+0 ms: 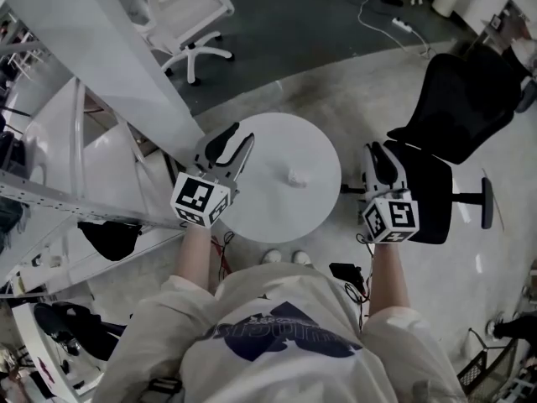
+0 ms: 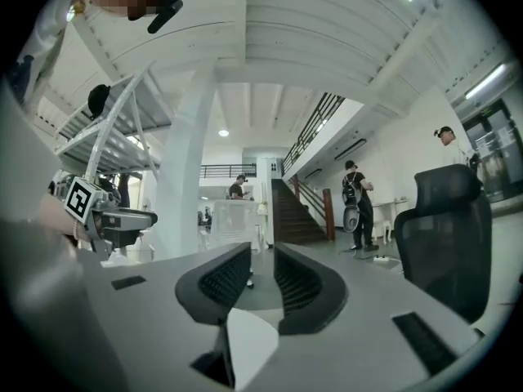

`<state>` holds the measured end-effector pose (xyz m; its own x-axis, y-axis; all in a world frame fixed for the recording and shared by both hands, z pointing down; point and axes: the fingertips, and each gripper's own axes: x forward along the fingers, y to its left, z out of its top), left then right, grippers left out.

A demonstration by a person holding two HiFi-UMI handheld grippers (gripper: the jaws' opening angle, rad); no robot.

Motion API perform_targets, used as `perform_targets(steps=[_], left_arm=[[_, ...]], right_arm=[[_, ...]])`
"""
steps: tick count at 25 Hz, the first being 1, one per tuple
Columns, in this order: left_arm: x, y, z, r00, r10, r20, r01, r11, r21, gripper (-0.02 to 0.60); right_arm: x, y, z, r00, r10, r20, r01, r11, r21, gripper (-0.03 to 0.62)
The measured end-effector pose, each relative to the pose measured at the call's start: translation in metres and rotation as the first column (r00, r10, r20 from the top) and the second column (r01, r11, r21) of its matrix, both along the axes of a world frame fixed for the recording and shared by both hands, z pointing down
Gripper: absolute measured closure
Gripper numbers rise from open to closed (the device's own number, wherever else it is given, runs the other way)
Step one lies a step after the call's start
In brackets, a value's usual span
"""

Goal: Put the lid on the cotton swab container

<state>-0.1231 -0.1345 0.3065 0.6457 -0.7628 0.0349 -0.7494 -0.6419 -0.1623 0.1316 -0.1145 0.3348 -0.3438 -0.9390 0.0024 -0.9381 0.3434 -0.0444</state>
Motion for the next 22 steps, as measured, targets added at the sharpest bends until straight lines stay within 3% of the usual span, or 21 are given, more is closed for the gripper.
perform_targets(steps=[2, 5, 8, 15, 22], left_arm=[[0.003, 0.003, 0.004, 0.999, 0.03, 0.018, -0.03, 0.999, -0.014, 0.451], [0.005, 0.008, 0.011, 0.998, 0.057, 0.038, -0.055, 0.998, -0.038, 0.44], [0.007, 0.011, 0.019, 0.997, 0.069, 0.046, -0.066, 0.996, -0.061, 0.437], [0.008, 0.02, 0.051, 0.993, 0.084, 0.08, -0.072, 0.988, -0.14, 0.426], [0.009, 0.021, 0.097, 0.991, 0.101, 0.082, -0.08, 0.969, -0.233, 0.403]], right_arm=[[-0.005, -0.003, 0.013, 0.998, -0.065, -0.024, 0.064, 0.997, -0.051, 0.4], [-0.016, -0.005, 0.043, 0.98, -0.169, -0.102, 0.154, 0.978, -0.144, 0.338], [-0.03, -0.004, 0.08, 0.943, -0.282, -0.177, 0.233, 0.939, -0.251, 0.307], [-0.067, 0.008, 0.173, 0.831, -0.531, -0.168, 0.385, 0.766, -0.514, 0.227], [-0.094, 0.001, 0.251, 0.728, -0.655, -0.201, 0.408, 0.65, -0.641, 0.23]])
